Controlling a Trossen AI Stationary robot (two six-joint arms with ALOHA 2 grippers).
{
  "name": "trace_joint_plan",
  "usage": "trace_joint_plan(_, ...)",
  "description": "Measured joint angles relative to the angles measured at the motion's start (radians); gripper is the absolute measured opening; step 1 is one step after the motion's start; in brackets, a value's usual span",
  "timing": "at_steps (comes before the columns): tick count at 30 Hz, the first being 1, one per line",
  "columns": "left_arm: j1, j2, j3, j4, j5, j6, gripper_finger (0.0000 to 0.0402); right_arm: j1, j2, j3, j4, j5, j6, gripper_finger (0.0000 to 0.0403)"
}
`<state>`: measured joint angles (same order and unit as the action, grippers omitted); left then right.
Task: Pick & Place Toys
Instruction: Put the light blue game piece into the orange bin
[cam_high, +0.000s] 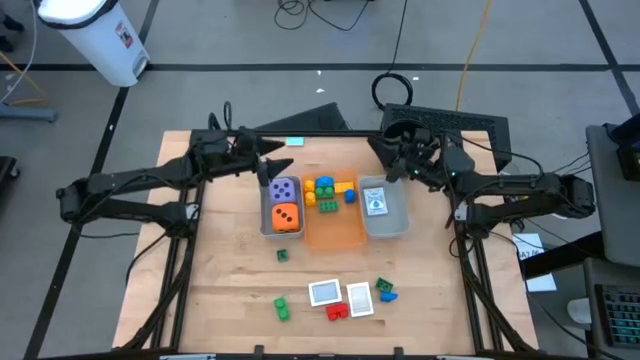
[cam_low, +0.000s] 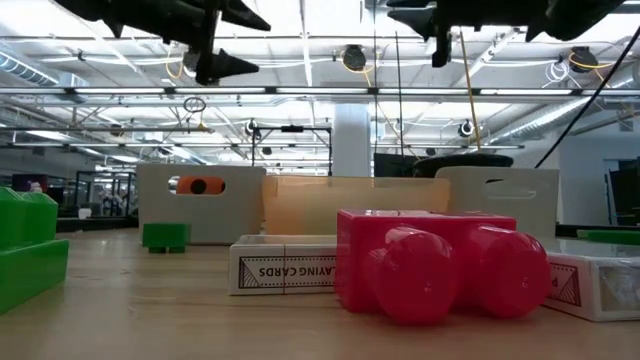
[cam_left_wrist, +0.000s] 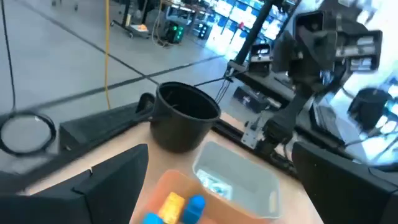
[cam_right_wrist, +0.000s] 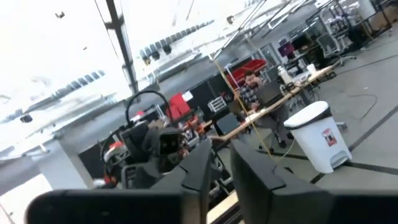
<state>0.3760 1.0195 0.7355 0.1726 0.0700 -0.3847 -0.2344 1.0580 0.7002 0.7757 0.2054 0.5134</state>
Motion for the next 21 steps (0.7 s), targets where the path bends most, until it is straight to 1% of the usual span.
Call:
trace_joint_plan(5, 0.082, 0.035, 0.072, -0.183, 0.018, 0.182, 0.0392, -0.033, 0.001, 0.000, 0.005, -0.031, 0.002, 0.0124)
trace_joint_plan(7, 0.129, 0.076, 0.121, -0.271, 0.058, 0.245, 0.0376, -0.041, 0.001, 0.000, 0.006, -0.050, 0.018, 0.0148)
trace_joint_plan(11, 0.217, 0.202, 0.247, -0.455, 0.167, 0.389, 0.0322, -0.060, 0.000, 0.000, -0.002, -0.051, 0.019, 0.0182)
trace_joint_plan(16, 0.294, 0.402, 0.445, -0.684, 0.183, 0.587, 0.0264, -0.108, 0.000, 0.000, -0.023, -0.050, 0.001, 0.0204)
trace_joint_plan(19, 0.325, 0.511, 0.563, -0.793, 0.171, 0.693, 0.0243, -0.139, 0.001, 0.000, -0.027, -0.056, 0.000, 0.0209)
trace_joint_plan(21, 0.336, 0.578, 0.627, -0.832, 0.143, 0.747, 0.0234, -0.165, 0.000, 0.000, -0.035, -0.094, -0.001, 0.0210)
